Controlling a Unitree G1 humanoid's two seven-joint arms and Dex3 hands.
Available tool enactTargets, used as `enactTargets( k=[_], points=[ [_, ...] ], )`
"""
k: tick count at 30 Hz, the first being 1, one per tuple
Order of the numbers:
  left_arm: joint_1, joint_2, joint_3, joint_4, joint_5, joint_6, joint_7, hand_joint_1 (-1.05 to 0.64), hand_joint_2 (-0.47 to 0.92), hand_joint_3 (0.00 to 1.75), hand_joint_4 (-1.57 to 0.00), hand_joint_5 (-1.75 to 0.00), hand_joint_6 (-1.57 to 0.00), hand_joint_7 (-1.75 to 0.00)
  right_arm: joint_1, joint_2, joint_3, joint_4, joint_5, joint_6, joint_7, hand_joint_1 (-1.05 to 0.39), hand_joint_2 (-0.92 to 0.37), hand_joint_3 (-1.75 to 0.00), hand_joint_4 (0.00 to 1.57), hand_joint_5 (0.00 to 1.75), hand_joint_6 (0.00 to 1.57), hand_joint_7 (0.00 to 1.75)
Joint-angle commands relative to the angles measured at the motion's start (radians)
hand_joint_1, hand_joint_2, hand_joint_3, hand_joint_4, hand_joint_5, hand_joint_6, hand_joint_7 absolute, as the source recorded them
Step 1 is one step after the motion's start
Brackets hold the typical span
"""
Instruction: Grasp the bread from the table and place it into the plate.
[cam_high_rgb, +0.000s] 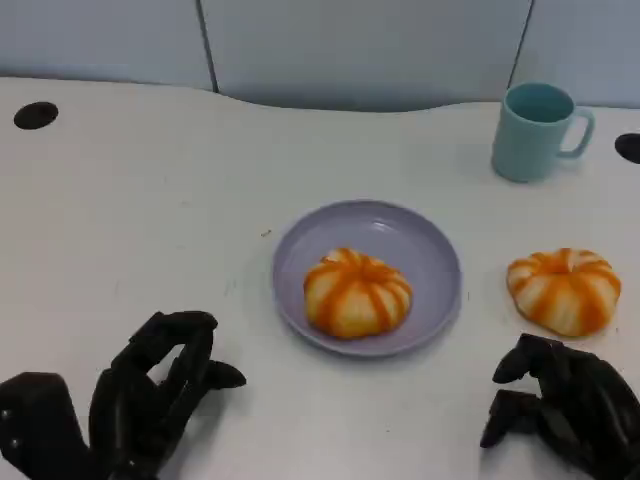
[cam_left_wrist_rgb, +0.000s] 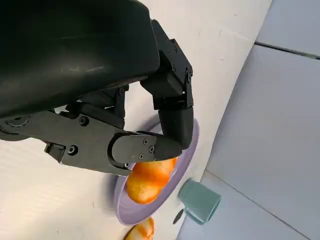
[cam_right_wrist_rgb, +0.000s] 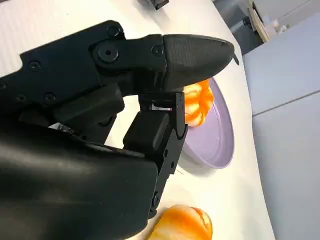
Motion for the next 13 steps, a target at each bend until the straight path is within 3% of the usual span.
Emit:
enactTargets(
  k=[1, 4, 13],
  points=[
    [-0.010, 0.006, 0.014, 0.016, -0.004, -0.015, -0.001, -0.39, 0.91, 0.36, -0.66, -1.59, -0.56, -1.36, 0.001, -0.016, -0.010, 0.005, -0.001, 0.005, -0.010, -0.42, -0.92, -0.44, 1.26, 1.06, 1.14, 0.99],
    [-0.016, 0.006, 0.011, 0.035, 0.010, -0.047, -0.010, -0.38, 0.90, 0.38, -0.66, -1.59, -0.57, -1.34, 0.002, -0.019, -0.007, -0.008, -0.006, 0.023, -0.023, -0.43, -0.92, -0.40, 1.22, 1.12, 1.08, 1.11],
    [-0.020, 0.002, 0.004, 0.038, 0.014, -0.059, -0.005, -0.38, 0.88, 0.41, -0.64, -1.59, -0.57, -1.37, 0.007, -0.019, -0.008, -0.023, -0.003, 0.037, -0.029, -0.43, -0.92, -0.40, 1.22, 1.13, 1.07, 1.12]
  ],
)
